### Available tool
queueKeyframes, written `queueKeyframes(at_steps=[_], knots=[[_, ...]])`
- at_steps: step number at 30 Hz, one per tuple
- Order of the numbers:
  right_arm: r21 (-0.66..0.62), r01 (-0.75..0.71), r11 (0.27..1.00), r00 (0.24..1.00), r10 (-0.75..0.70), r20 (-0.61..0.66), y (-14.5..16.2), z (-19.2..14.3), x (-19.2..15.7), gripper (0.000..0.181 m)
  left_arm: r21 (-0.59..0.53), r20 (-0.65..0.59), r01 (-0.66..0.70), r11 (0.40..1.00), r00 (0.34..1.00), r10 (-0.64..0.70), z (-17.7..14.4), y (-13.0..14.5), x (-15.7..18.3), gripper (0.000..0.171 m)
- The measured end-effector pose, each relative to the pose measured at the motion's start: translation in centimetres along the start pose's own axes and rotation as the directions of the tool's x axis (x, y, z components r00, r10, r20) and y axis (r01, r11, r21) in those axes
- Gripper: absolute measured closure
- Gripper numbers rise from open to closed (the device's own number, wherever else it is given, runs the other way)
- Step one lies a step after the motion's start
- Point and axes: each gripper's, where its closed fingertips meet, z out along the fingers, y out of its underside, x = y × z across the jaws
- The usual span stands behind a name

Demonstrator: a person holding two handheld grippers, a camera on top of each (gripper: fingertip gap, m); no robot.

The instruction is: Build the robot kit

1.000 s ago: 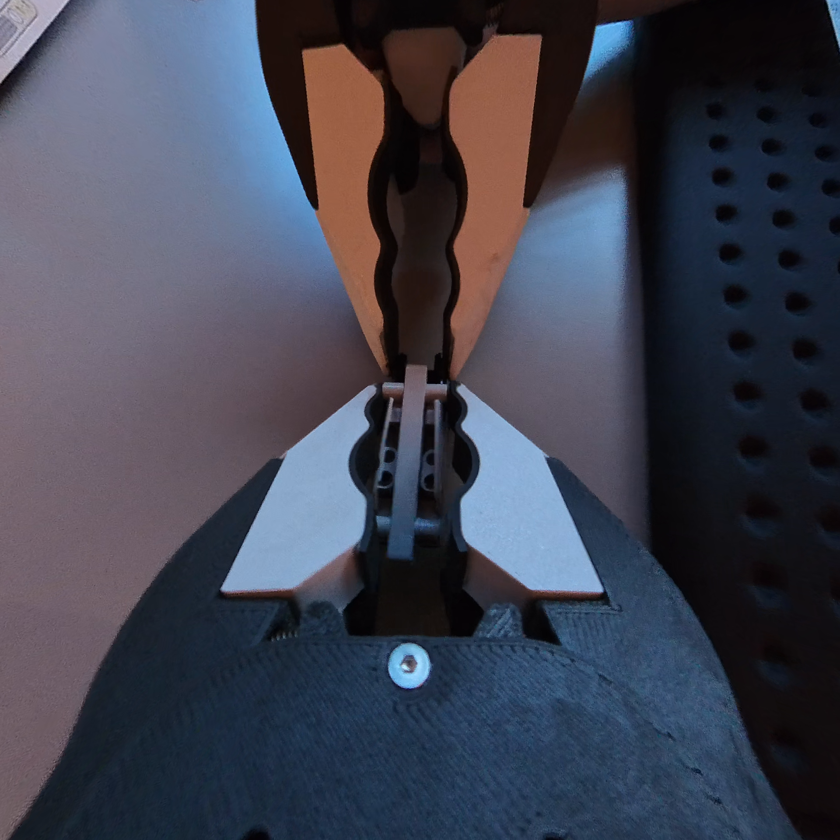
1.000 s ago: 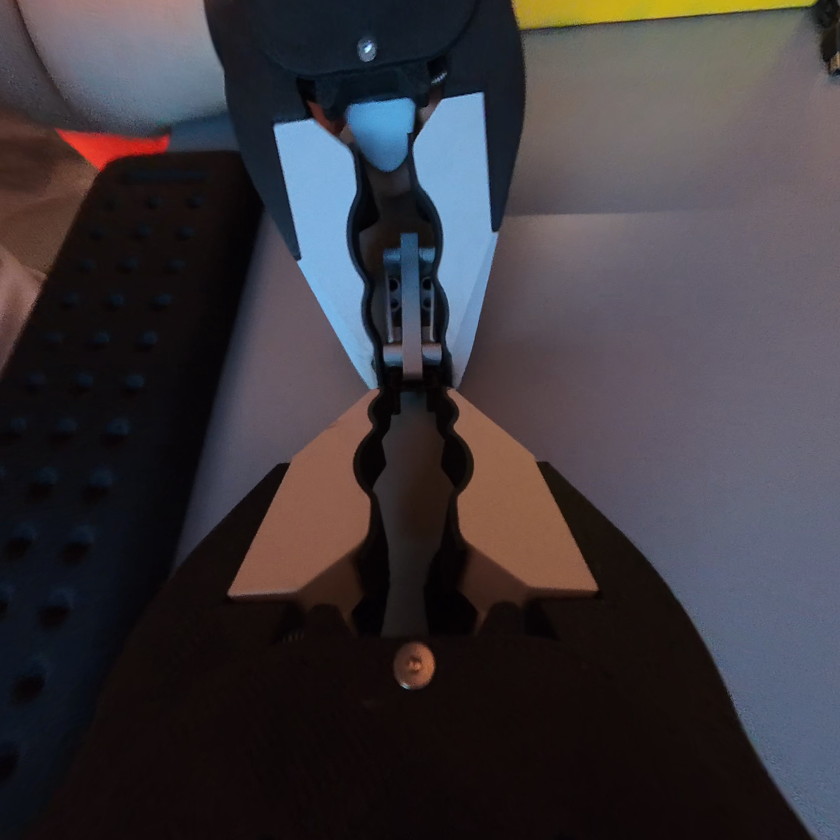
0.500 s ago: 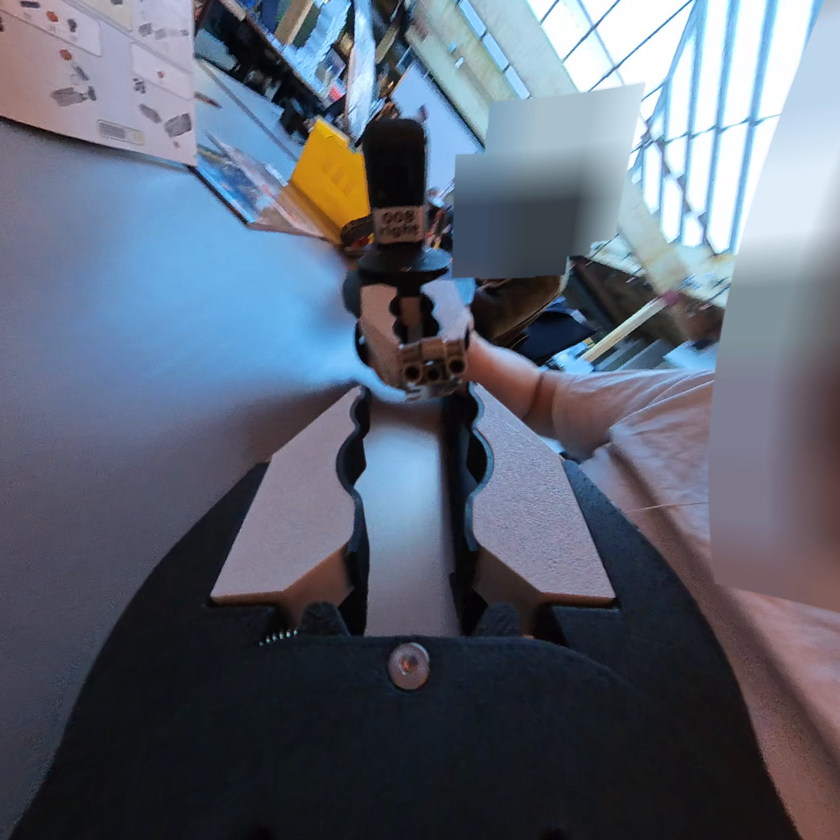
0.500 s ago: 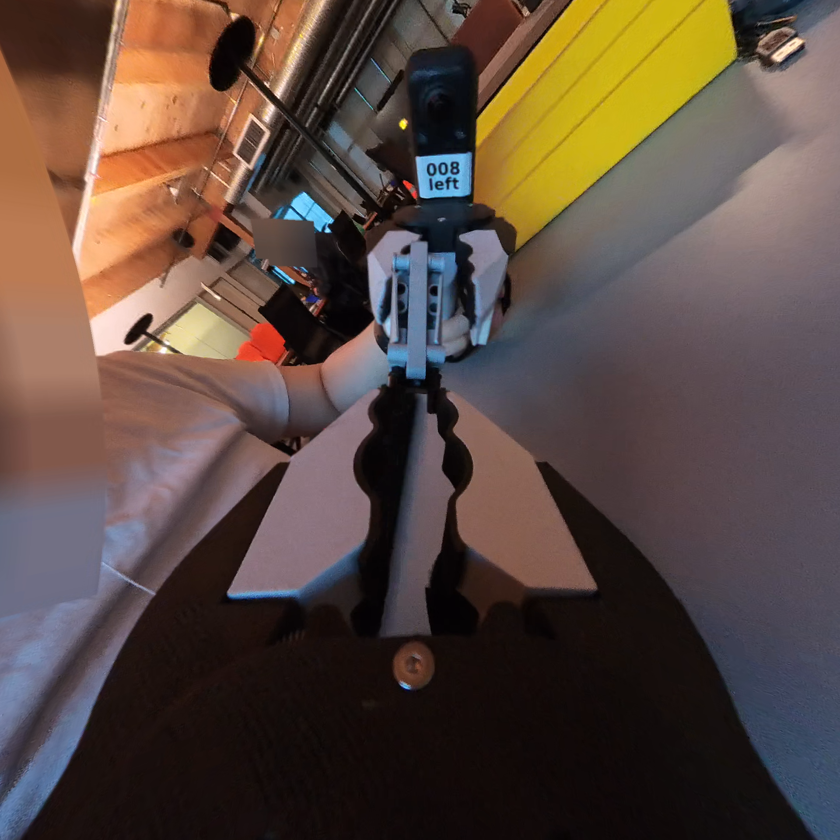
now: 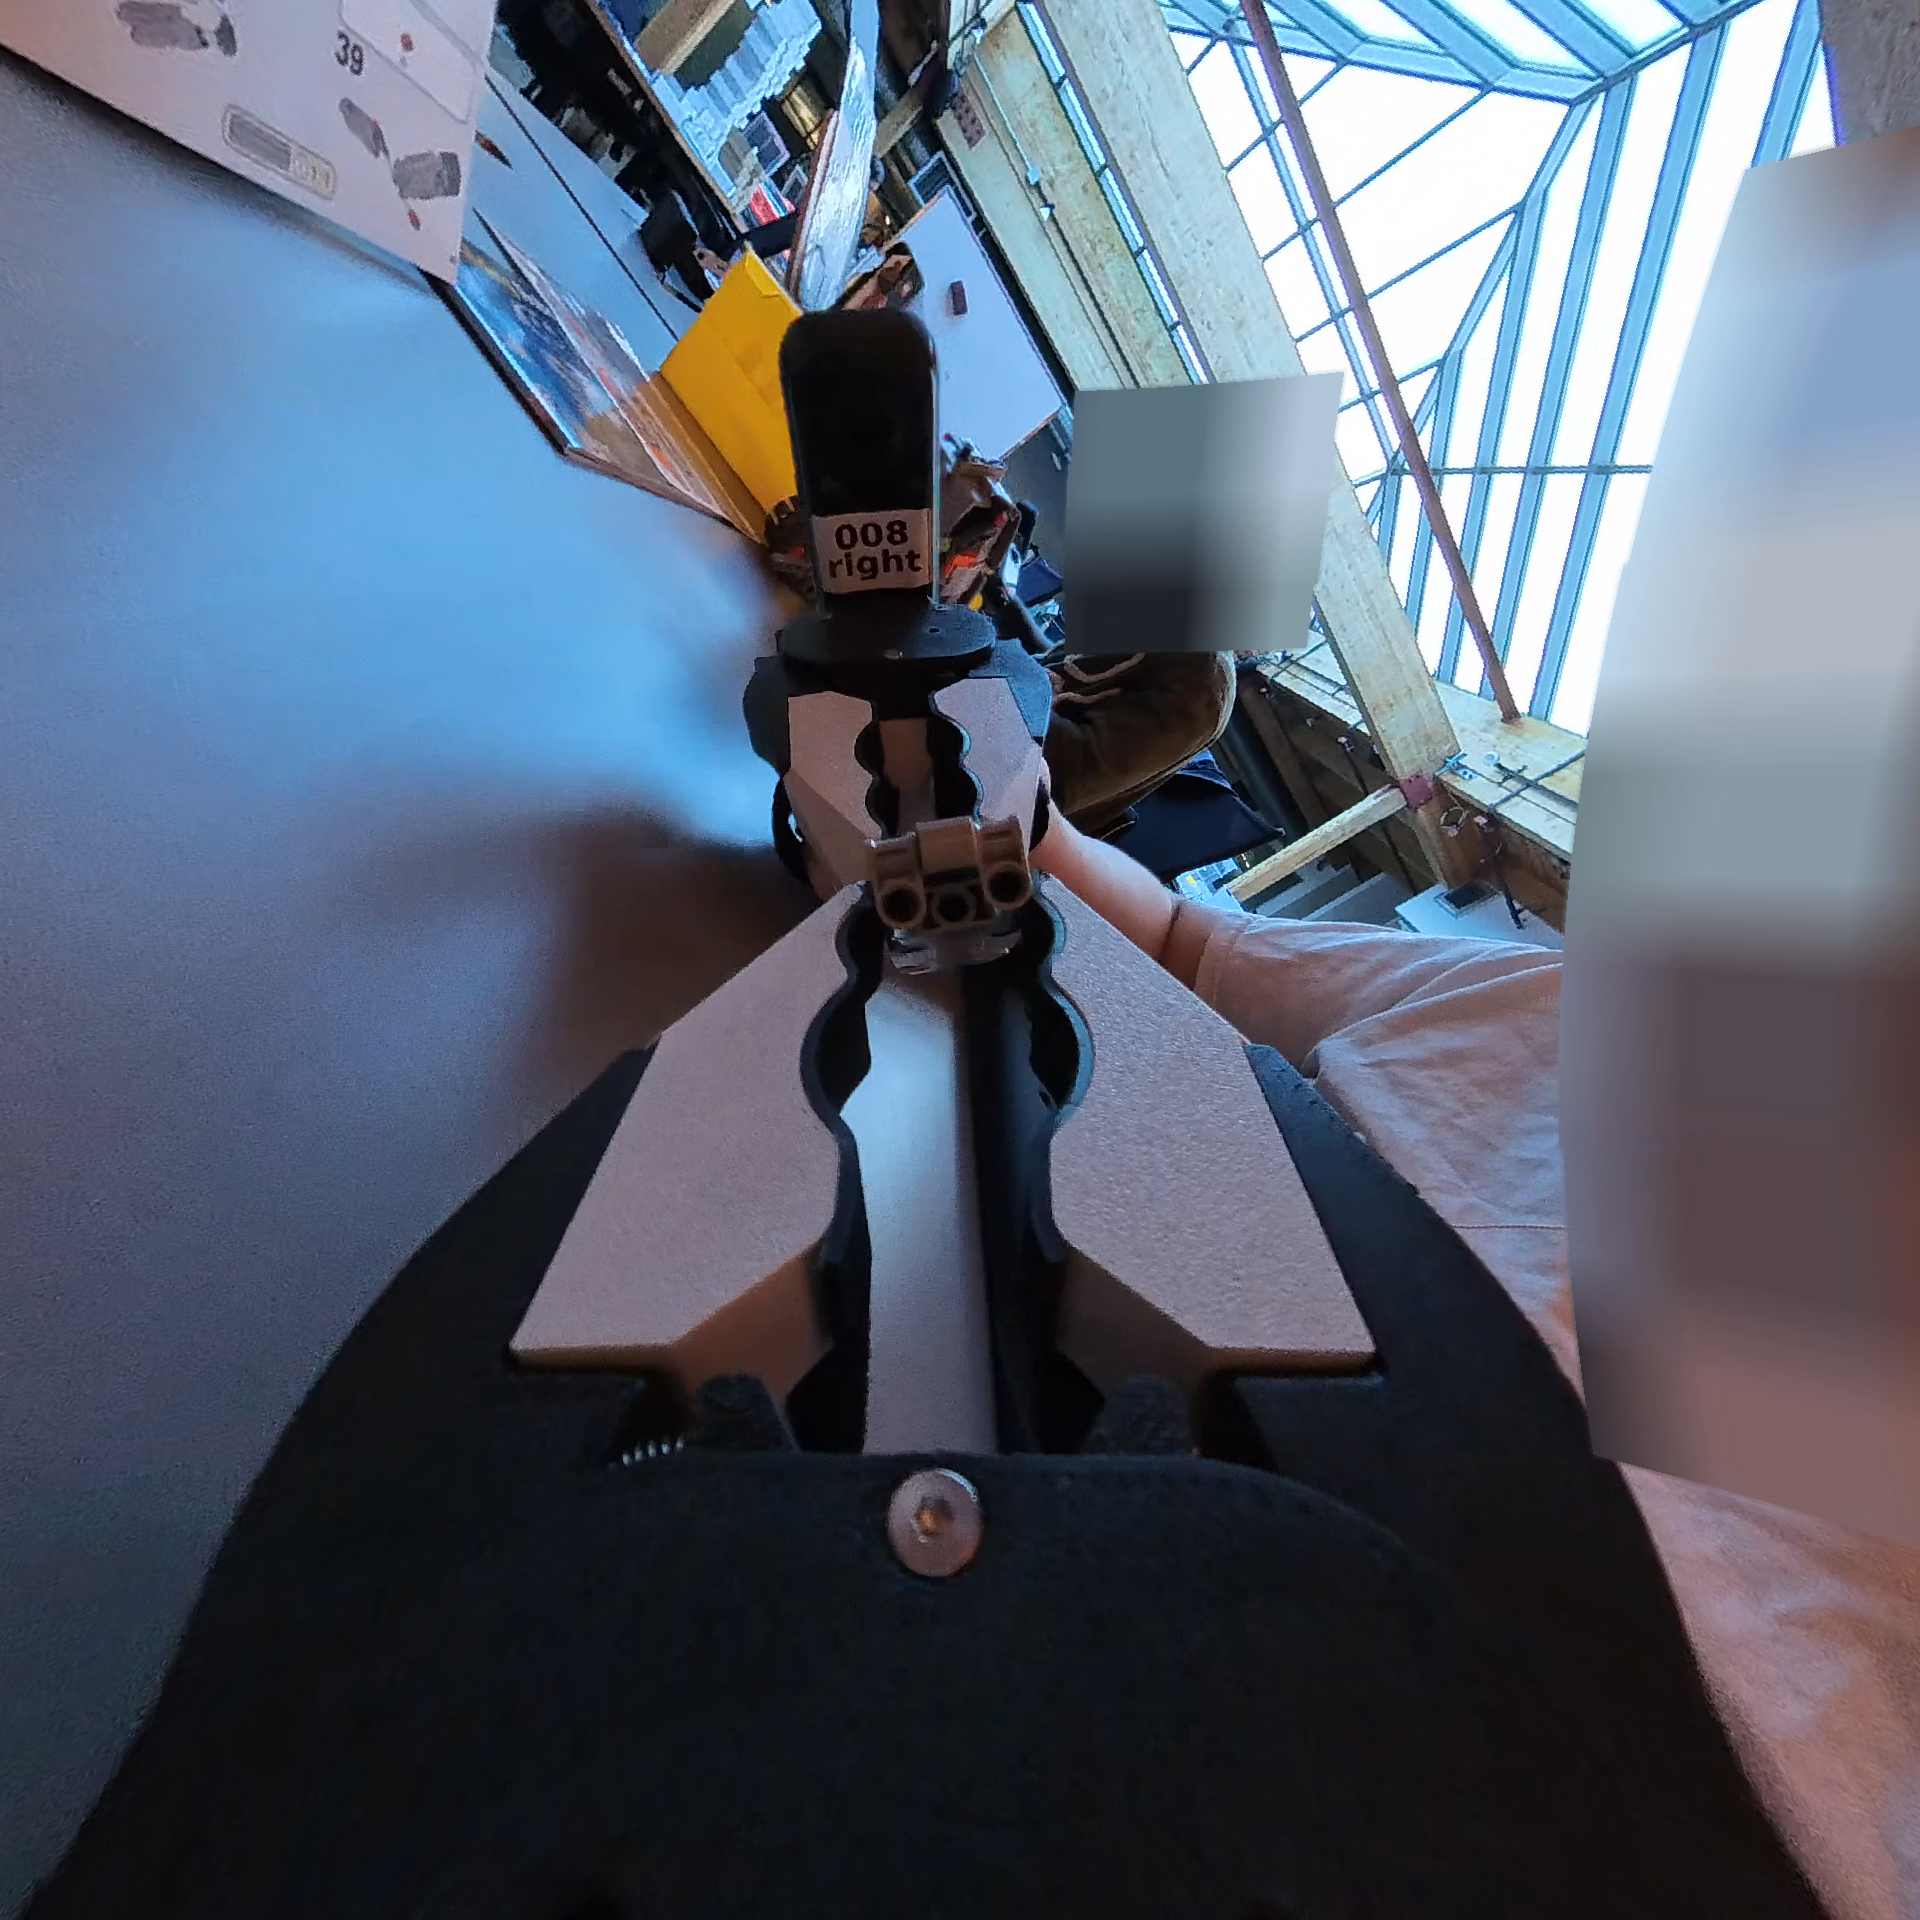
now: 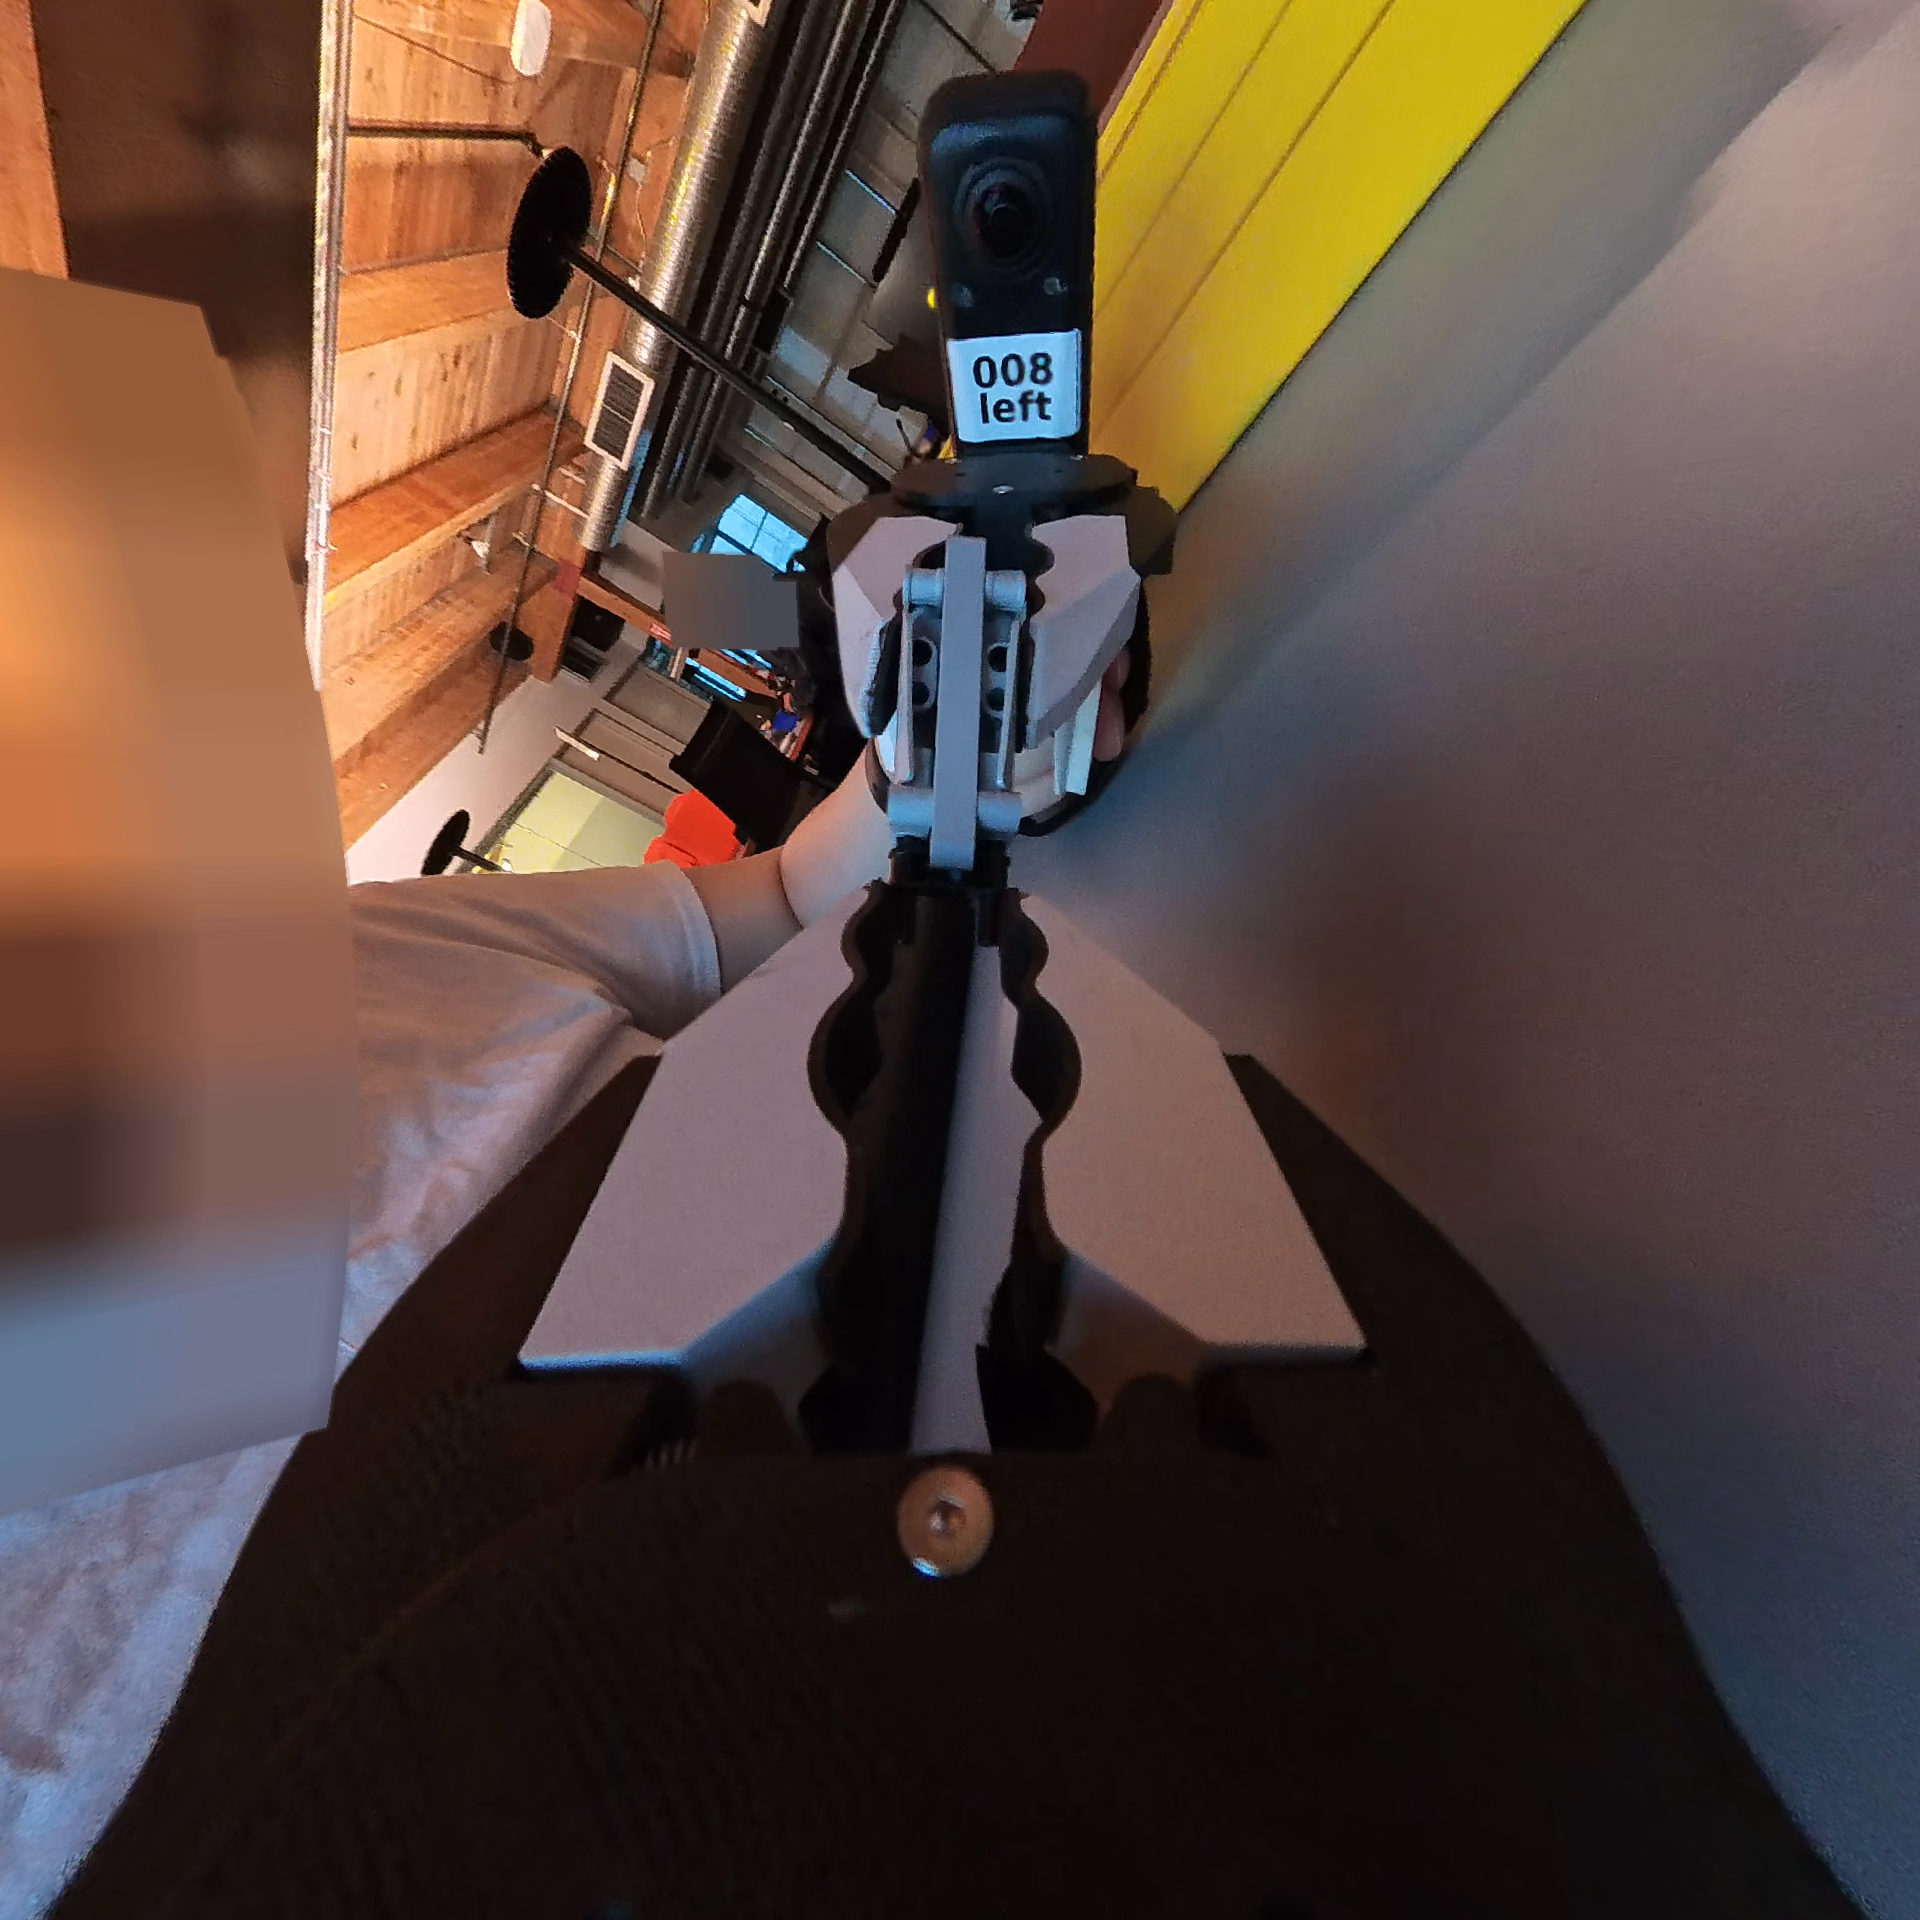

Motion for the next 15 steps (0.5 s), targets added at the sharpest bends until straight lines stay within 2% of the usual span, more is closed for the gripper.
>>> queueKeyframes(at_steps=[7,15], knots=[[0.006,-0.09,0.996,0.995,0.089,0.046,0.11,0.08,0.24,0.162,-0.001,-0.008,0.099,0.995,0.995,-0.099,-0.2,0.21,-0.54,0.147],[0.01,-0.076,0.997,0.996,0.076,0.051,0.0,0.05,0.16,0.162,-0.003,-0.003,0.064,0.998,0.998,-0.064,-0.24,0.2,-0.38,0.147]])
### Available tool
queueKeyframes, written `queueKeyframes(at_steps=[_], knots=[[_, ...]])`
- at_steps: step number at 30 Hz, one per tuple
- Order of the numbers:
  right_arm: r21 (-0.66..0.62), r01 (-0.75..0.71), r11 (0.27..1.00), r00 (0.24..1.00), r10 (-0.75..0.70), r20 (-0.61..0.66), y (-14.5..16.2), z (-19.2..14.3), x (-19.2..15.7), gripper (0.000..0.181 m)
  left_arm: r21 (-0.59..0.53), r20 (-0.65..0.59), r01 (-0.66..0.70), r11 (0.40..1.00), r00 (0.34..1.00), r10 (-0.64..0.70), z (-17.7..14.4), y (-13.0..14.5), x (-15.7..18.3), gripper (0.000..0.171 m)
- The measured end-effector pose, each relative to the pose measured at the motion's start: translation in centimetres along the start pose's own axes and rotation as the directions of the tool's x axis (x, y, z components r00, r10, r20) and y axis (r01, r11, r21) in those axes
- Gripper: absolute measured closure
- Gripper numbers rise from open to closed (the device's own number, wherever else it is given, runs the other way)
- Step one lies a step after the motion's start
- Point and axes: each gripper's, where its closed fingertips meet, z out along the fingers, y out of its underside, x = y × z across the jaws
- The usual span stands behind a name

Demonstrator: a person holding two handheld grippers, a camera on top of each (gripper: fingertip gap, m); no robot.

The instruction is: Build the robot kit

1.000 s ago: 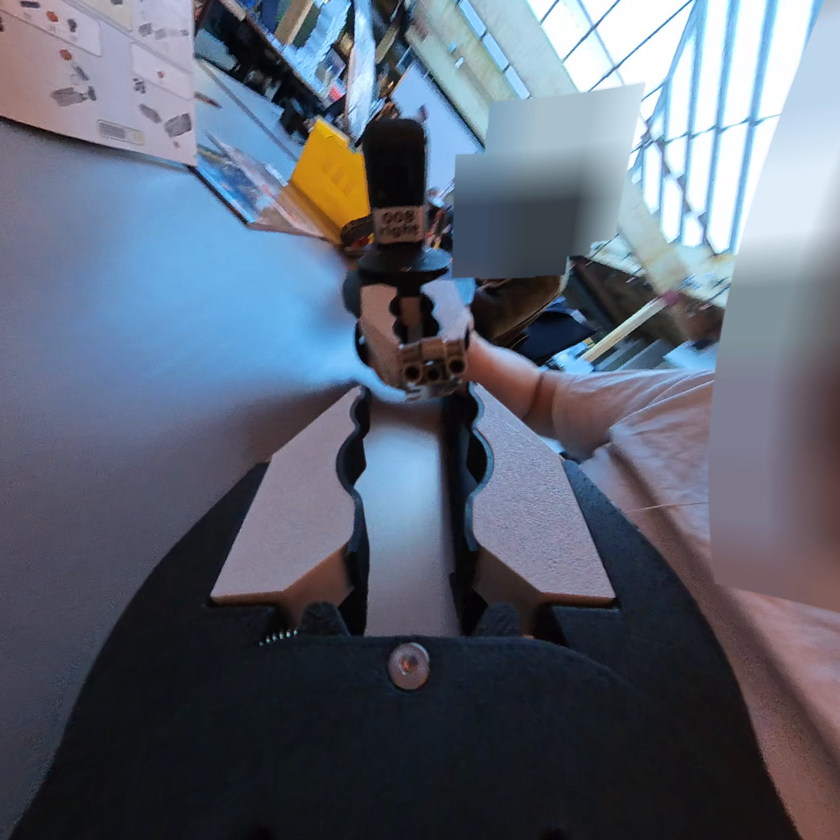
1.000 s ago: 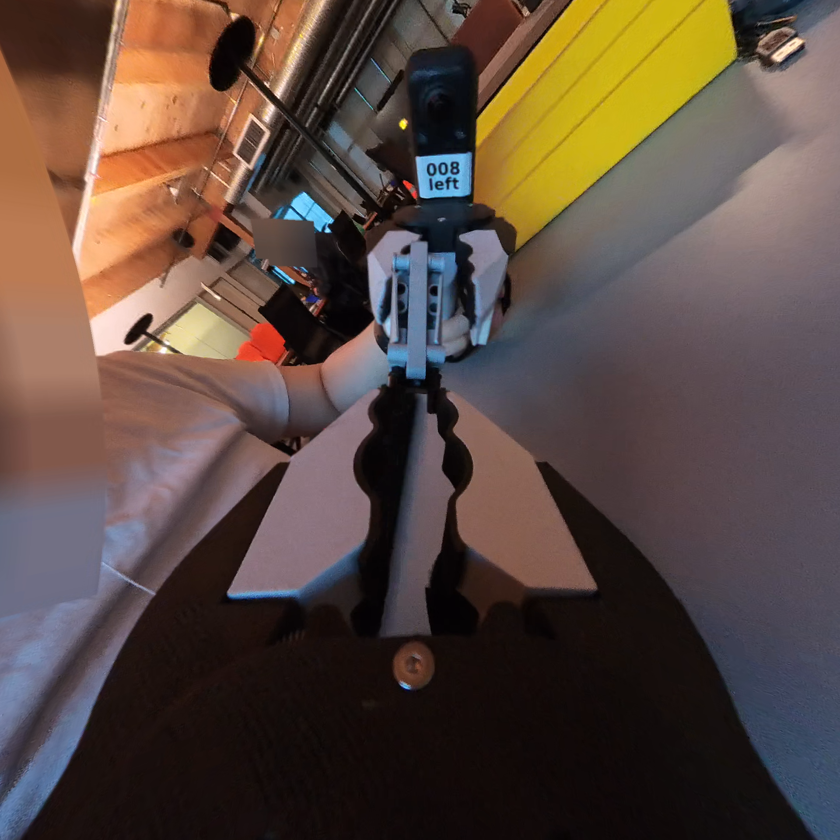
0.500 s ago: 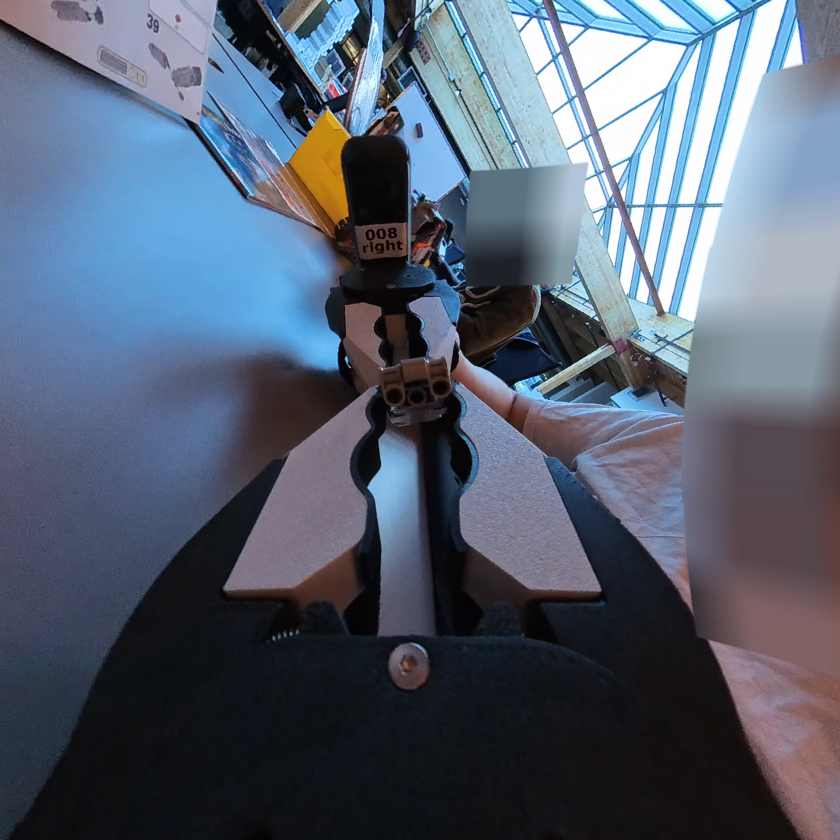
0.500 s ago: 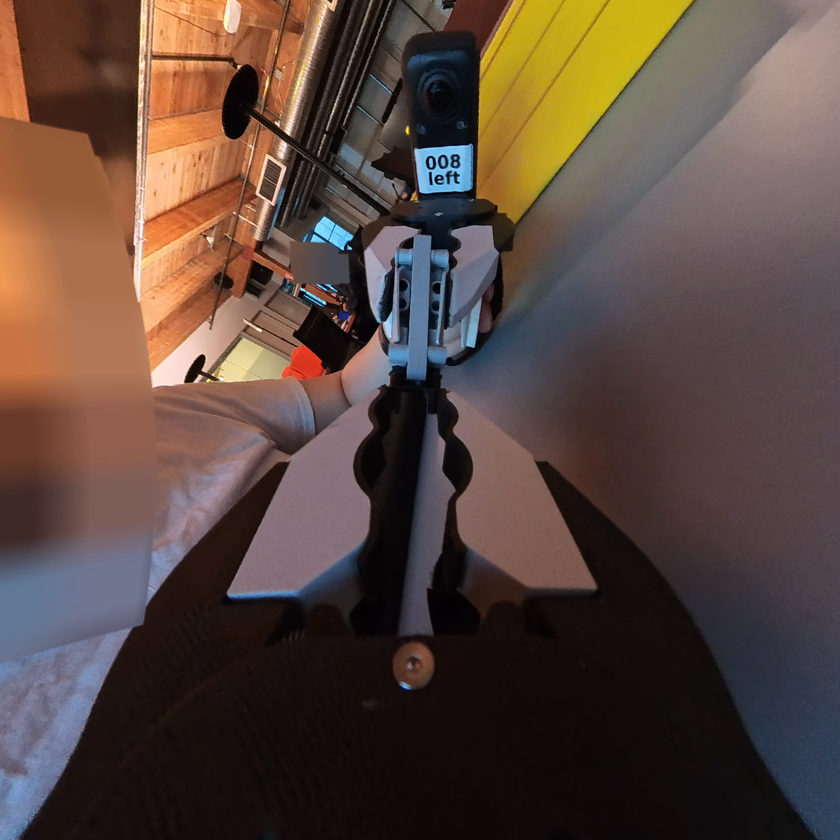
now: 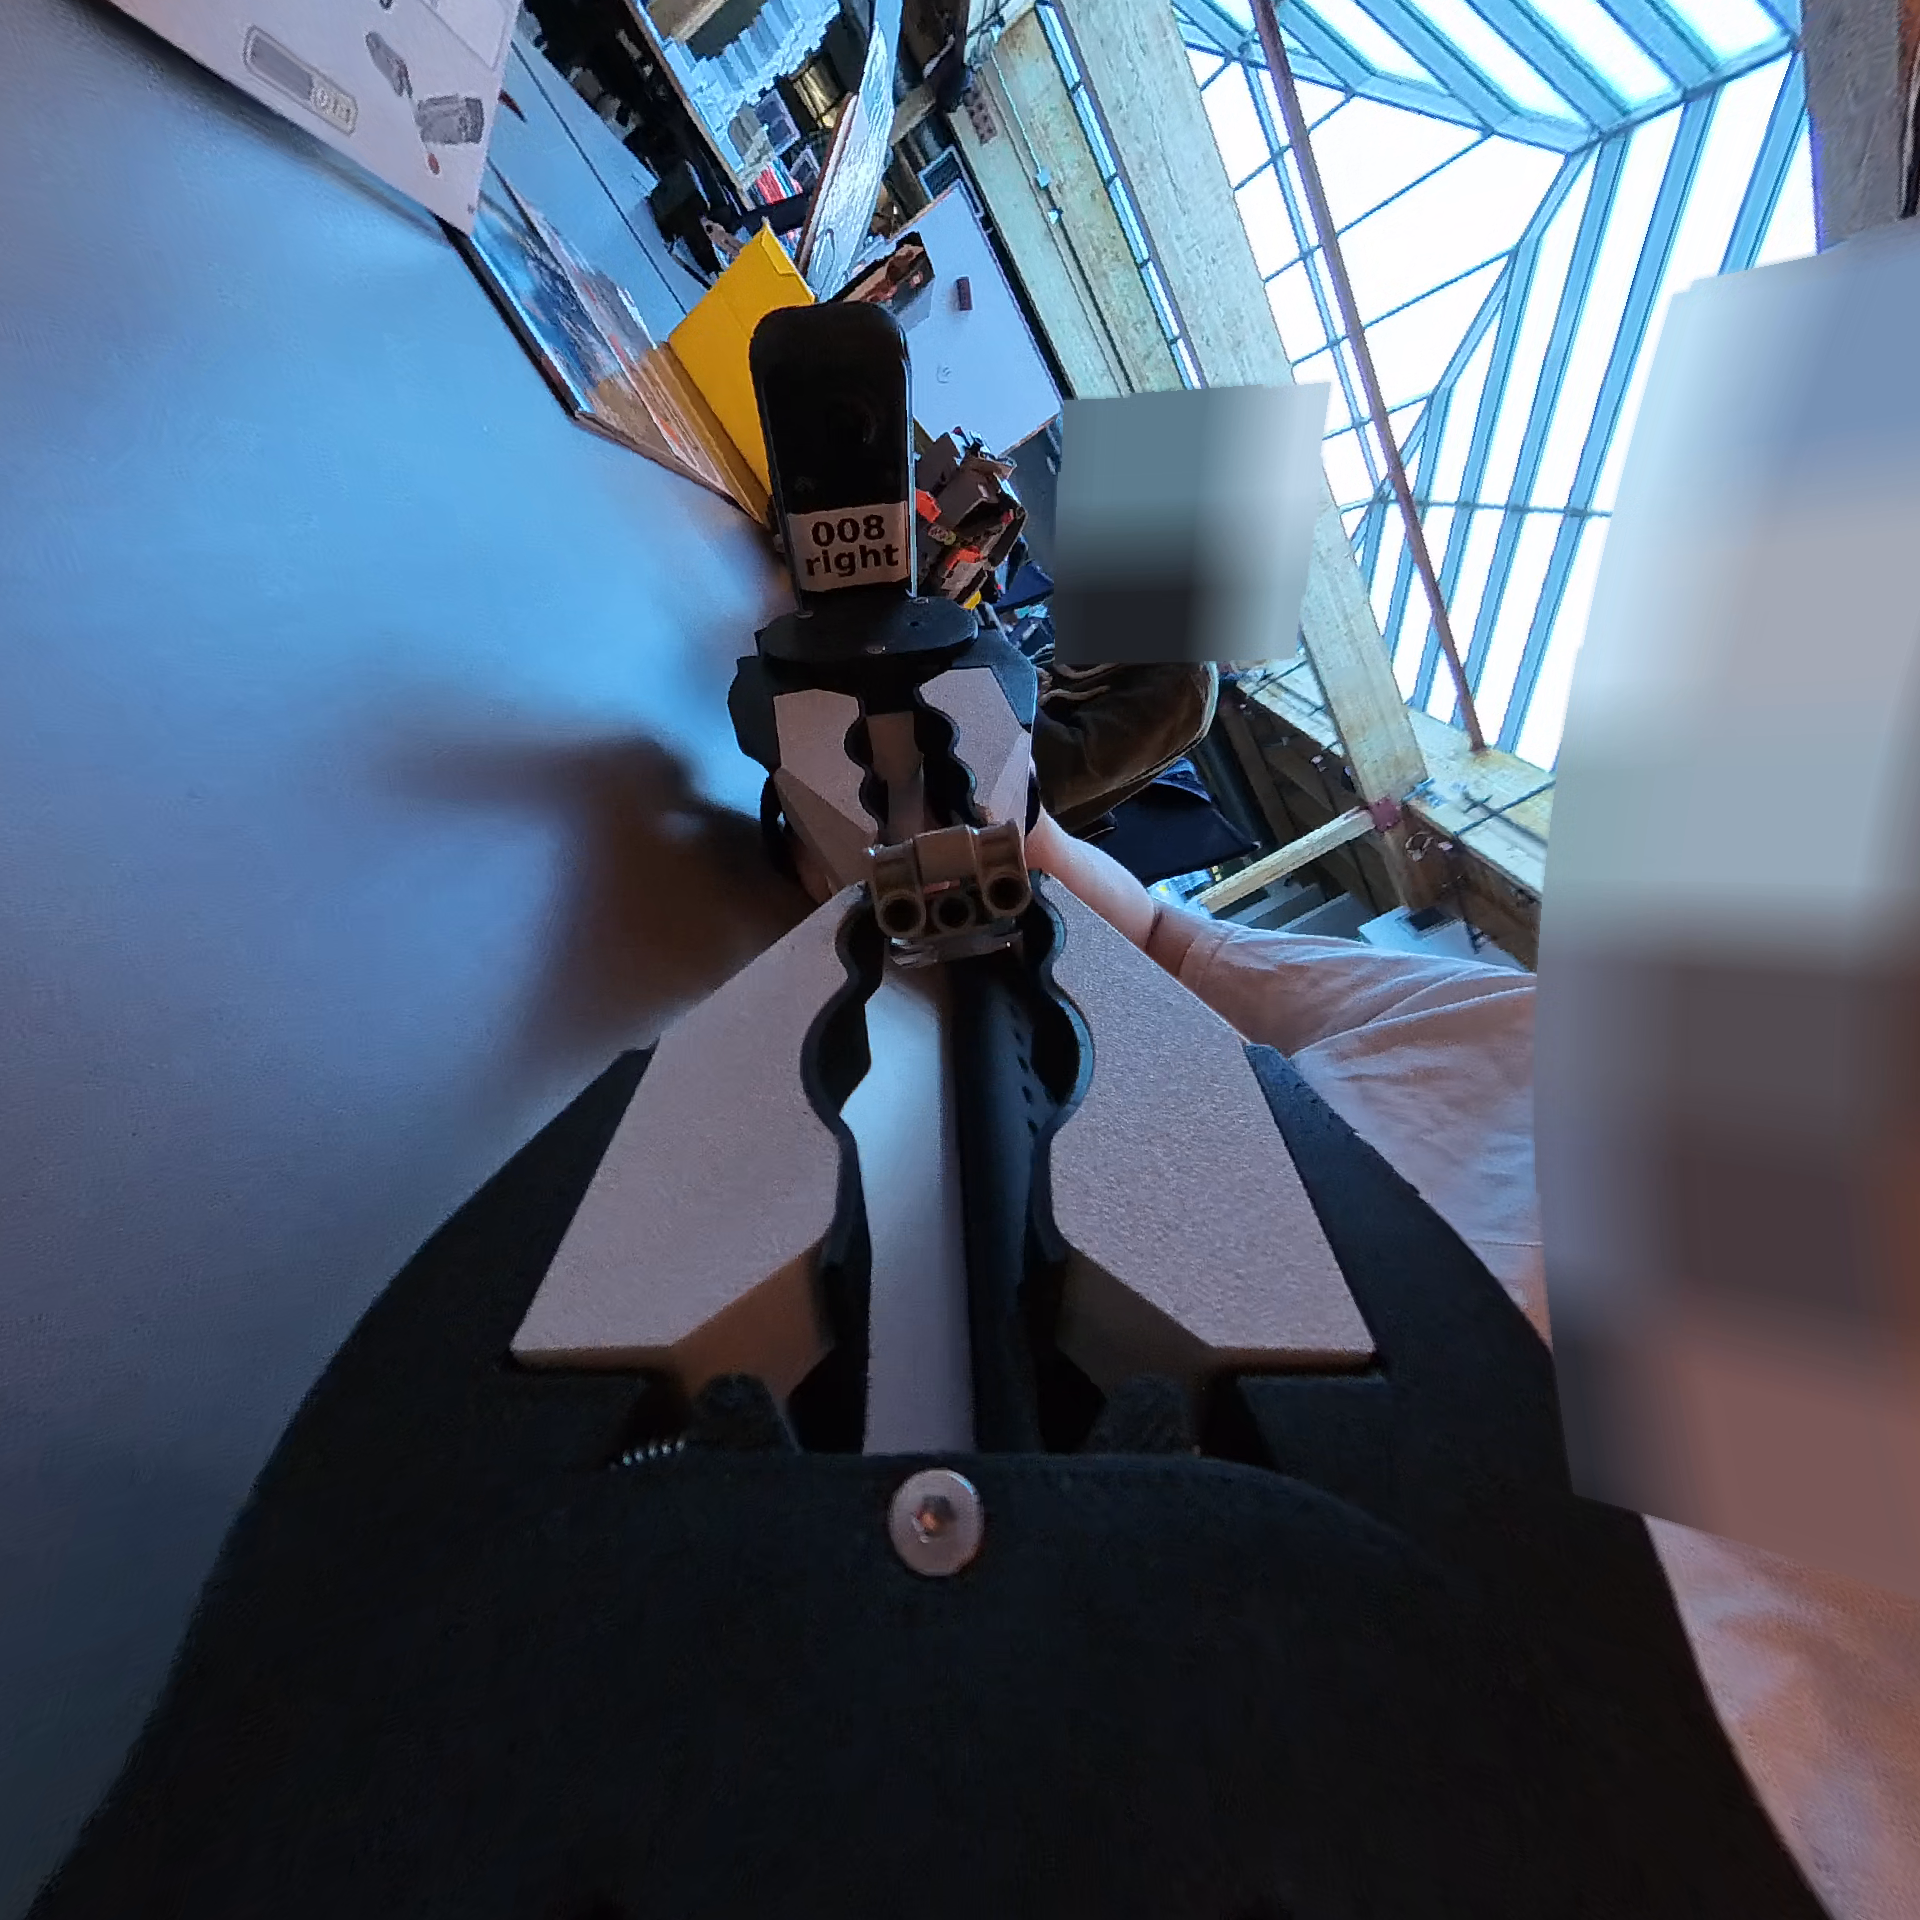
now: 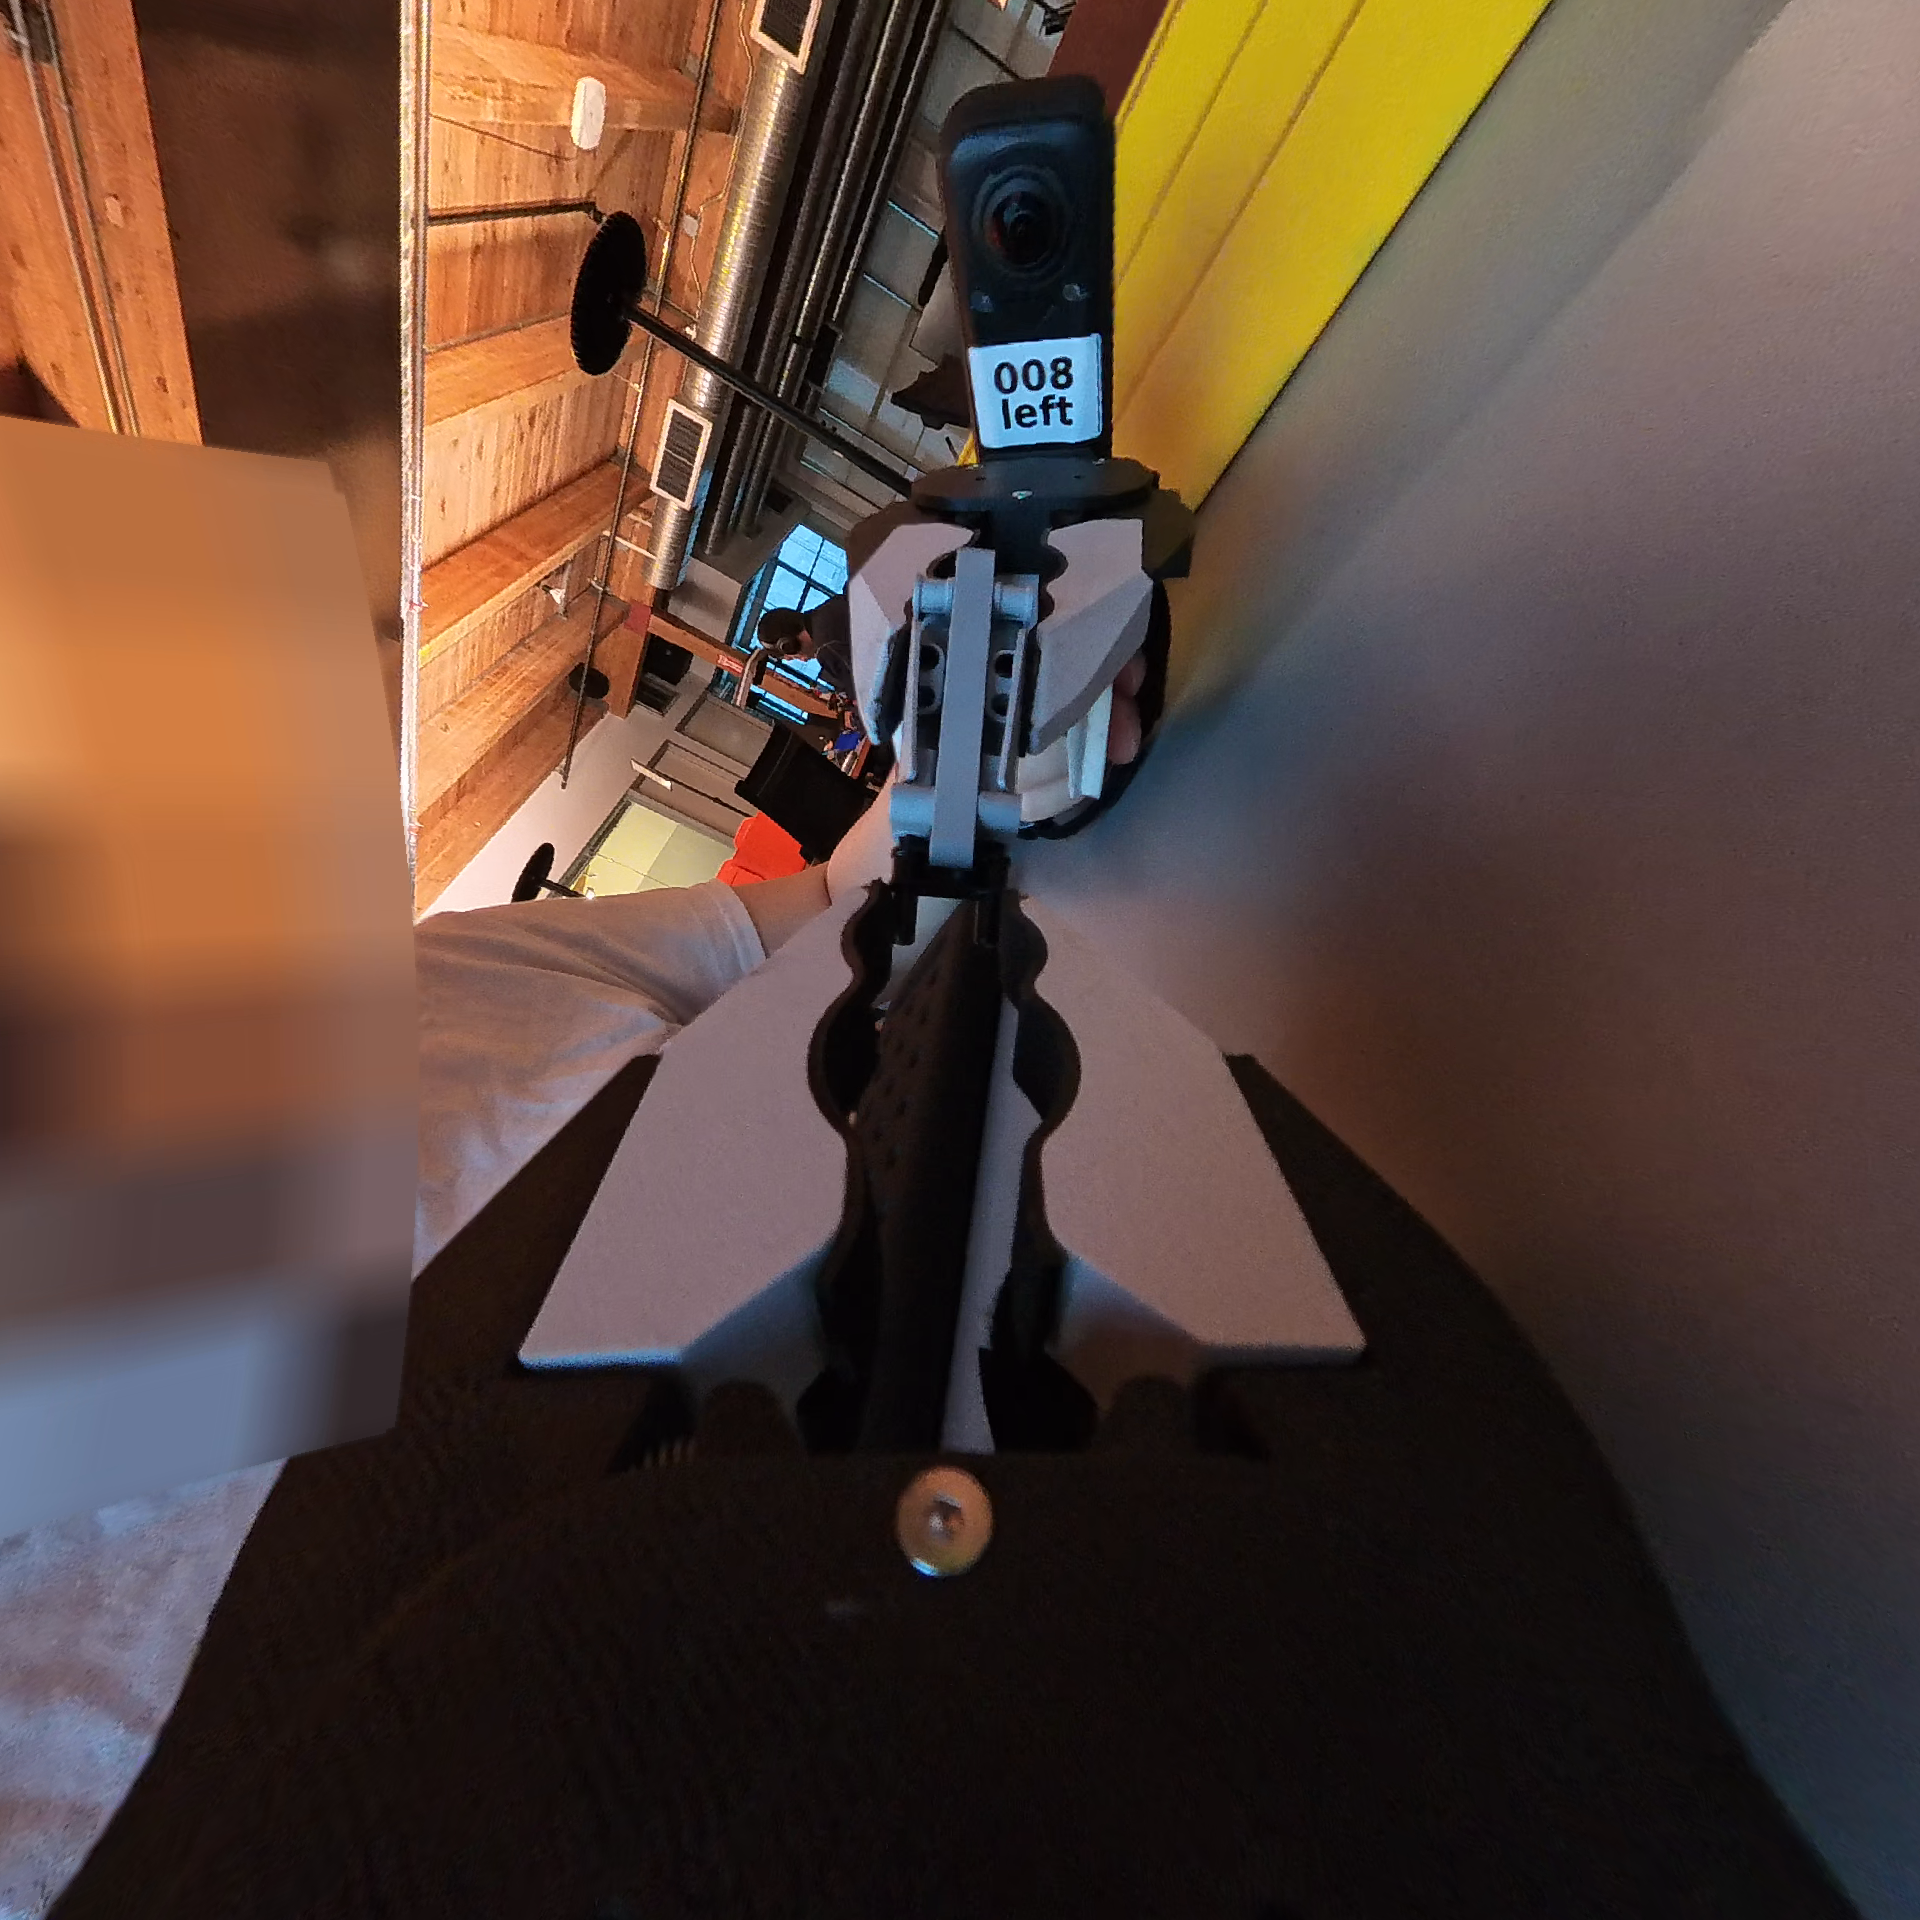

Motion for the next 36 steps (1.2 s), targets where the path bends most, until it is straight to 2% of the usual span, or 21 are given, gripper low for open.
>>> queueKeyframes(at_steps=[7,11,15,19,23,26,29,31,33,34,36], knots=[[-0.021,0.053,0.998,0.998,-0.053,-0.018,0.2,0.0,0.0,0.162,-0.02,0.013,-0.049,0.999,0.999,0.049,0.0,0.3,0.1,0.147],[-0.055,0.136,0.989,0.989,-0.139,-0.054,0.4,-0.3,0.0,0.162,-0.045,0.018,-0.095,0.994,0.995,0.096,0.2,0.7,0.2,0.147],[-0.128,0.25,0.96,0.959,-0.264,-0.107,0.9,-0.9,0.3,0.162,-0.107,0.055,-0.194,0.975,0.978,0.2,0.6,1.5,0.0,0.148],[-0.221,0.39,0.894,0.893,-0.426,-0.147,1.1,-2.3,0.5,0.162,-0.202,0.099,-0.323,0.924,0.932,0.348,1.8,2.1,-0.6,0.145],[-0.303,0.478,0.824,0.811,-0.547,-0.21,0.1,-4.5,1.8,0.162,-0.334,0.17,-0.438,0.835,0.843,0.51,3.2,1.9,-2.5,0.132],[-0.379,0.532,0.757,0.724,-0.639,-0.26,-0.8,-6.7,3.4,0.162,-0.455,0.212,-0.455,0.765,0.779,0.59,4.0,1.5,-4.8,0.129],[-0.497,0.56,0.662,0.615,-0.735,-0.285,-1.4,-8.6,5.1,0.162,-0.56,0.192,-0.459,0.689,0.737,0.648,5.6,0.6,-7.2,0.128],[-0.55,0.572,0.608,0.555,-0.781,-0.286,-1.9,-9.8,6.1,0.162,-0.626,0.158,-0.478,0.616,0.696,0.7,6.9,-0.2,-8.5,0.125],[-0.555,0.582,0.595,0.536,-0.793,-0.288,-2.5,-10.6,6.7,0.162,-0.697,0.13,-0.495,0.519,0.625,0.77,7.8,-1.1,-10.2,0.123],[-0.55,0.578,0.603,0.538,-0.788,-0.299,-2.7,-11.0,7.0,0.162,-0.718,0.108,-0.506,0.478,0.598,0.794,8.3,-1.5,-10.7,0.129],[-0.535,0.57,0.624,0.527,-0.777,-0.345,-3.3,-11.8,7.5,0.161,-0.734,0.071,-0.516,0.441,0.587,0.806,9.1,-2.1,-11.3,0.137]])
